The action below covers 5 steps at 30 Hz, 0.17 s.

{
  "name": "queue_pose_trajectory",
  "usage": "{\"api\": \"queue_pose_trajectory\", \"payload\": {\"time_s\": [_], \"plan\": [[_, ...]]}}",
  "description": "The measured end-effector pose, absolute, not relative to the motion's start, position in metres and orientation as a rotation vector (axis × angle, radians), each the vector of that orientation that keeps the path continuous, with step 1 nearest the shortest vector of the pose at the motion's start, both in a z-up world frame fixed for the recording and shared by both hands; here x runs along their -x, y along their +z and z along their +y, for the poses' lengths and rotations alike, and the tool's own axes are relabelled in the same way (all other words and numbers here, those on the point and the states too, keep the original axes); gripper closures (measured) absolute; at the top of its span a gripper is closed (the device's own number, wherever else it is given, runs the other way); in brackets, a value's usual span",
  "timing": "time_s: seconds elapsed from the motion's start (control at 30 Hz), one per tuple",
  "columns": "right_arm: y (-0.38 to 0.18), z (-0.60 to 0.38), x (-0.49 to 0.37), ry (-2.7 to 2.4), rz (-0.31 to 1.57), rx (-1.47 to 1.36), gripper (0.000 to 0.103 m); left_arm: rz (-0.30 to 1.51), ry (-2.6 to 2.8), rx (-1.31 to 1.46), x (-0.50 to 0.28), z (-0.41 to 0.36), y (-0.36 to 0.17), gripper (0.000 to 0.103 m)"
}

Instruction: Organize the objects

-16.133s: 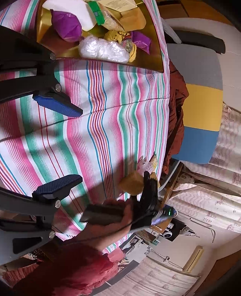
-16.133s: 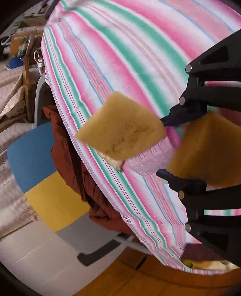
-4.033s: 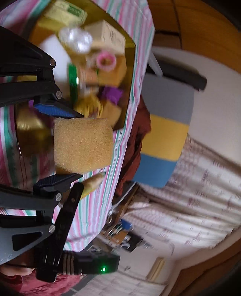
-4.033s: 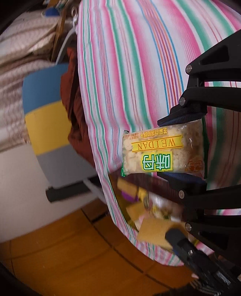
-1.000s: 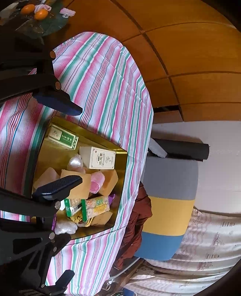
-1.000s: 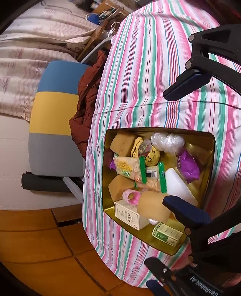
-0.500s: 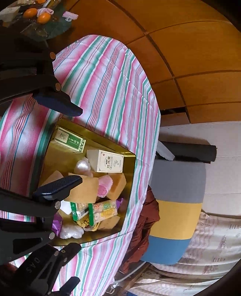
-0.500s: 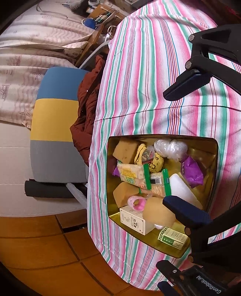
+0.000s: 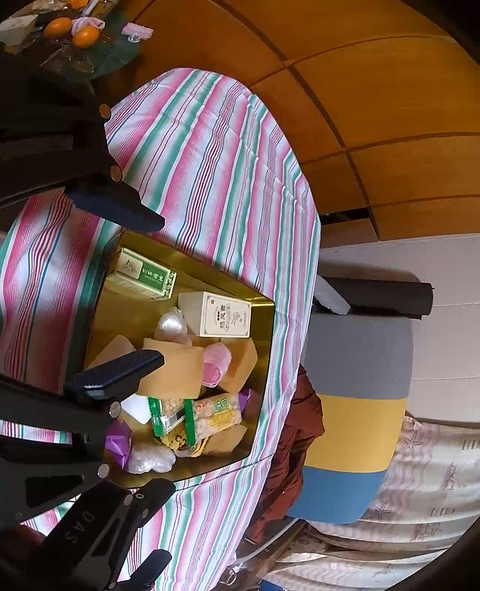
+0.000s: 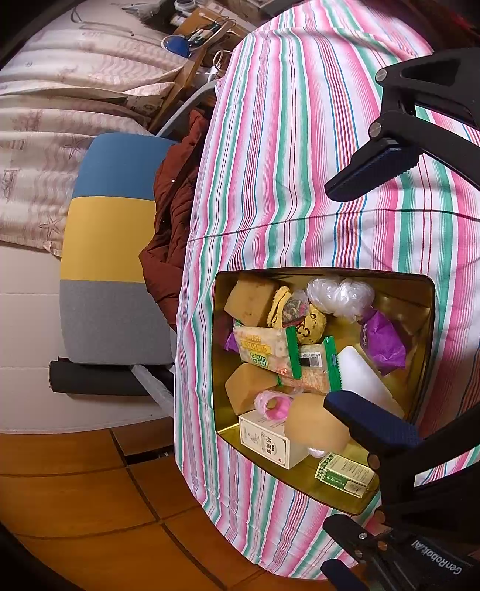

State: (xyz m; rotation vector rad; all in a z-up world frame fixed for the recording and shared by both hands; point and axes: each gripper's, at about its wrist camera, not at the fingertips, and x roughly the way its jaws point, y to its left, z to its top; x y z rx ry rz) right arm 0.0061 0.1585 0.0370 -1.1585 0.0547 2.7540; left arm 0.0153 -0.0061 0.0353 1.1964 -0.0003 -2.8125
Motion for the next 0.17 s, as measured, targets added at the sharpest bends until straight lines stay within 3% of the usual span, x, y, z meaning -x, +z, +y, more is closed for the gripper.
{"api": "queue_pose_trajectory", "payload": {"time_s": [0.17], "plan": [[0.0355,0.1604,-0.0057,2.752,0.070,1.167,0.000,-0.013,-2.813,-1.206,-0.0147,-0.0034,0.0304,0.036]]}}
